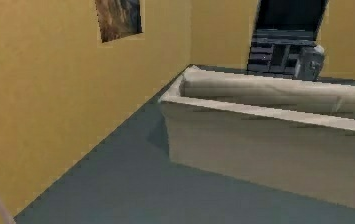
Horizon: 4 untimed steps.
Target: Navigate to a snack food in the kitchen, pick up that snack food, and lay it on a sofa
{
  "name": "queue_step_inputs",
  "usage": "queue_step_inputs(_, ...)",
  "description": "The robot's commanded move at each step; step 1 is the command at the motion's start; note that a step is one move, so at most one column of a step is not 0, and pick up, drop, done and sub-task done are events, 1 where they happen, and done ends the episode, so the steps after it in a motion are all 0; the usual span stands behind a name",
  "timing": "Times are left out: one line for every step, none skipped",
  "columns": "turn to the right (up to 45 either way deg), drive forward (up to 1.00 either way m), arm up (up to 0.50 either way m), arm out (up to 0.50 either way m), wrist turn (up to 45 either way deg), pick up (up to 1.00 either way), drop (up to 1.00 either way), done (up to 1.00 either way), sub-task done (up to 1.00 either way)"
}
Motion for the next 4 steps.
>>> queue_step_inputs(-3.0, 0.00, 0.00, 0.00, 0.0, 0.00, 0.00, 0.00, 0.00)
queue_step_inputs(0.0, 0.80, 0.00, 0.00, 0.0, 0.00, 0.00, 0.00, 0.00)
queue_step_inputs(-36.0, 0.00, 0.00, 0.00, 0.0, 0.00, 0.00, 0.00, 0.00)
queue_step_inputs(0.0, 0.60, 0.00, 0.00, 0.0, 0.00, 0.00, 0.00, 0.00)
